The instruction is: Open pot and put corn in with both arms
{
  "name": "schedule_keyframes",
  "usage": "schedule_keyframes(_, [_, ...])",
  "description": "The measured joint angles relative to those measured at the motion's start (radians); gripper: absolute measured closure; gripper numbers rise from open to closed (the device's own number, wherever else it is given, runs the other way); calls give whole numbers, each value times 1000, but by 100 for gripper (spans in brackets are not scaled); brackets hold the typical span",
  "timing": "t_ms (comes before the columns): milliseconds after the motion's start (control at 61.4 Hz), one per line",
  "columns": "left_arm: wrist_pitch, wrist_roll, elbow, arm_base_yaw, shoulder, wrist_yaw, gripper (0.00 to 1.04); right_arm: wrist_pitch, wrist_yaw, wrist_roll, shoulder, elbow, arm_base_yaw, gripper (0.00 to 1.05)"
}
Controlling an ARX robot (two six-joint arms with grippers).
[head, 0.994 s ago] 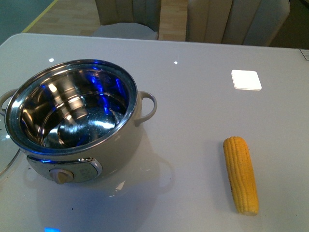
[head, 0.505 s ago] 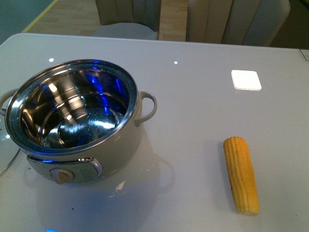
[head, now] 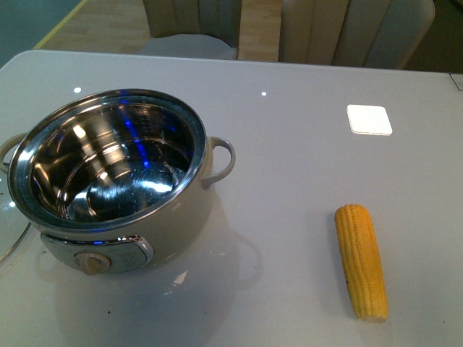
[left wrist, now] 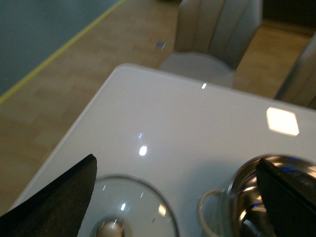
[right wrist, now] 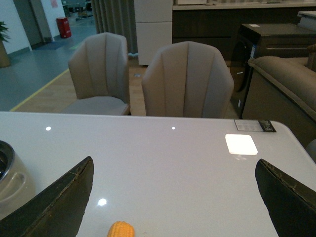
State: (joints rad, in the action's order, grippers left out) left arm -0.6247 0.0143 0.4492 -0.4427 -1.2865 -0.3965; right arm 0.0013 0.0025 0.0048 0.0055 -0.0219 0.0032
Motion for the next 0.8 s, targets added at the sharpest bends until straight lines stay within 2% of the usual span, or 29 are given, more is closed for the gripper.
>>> schedule_keyframes(33, [-90, -3, -69, 34, 95, 26, 23, 0, 0, 0, 0, 0, 0, 9])
schedule_keyframes(130, [-78, -5, -186, 130, 314, 84, 45, 0, -1, 0, 0, 0, 0, 9])
schedule_keyframes(440, [-5, -9, -325, 259, 523, 222, 102, 0, 0, 0, 0, 0, 0, 9])
schedule_keyframes(717, [95, -12, -385, 335, 686, 294, 101, 0, 0, 0, 0, 0, 0, 9])
schedule_keyframes(799, [135, -12, -397, 409, 737, 388, 101, 0, 0, 0, 0, 0, 0, 9])
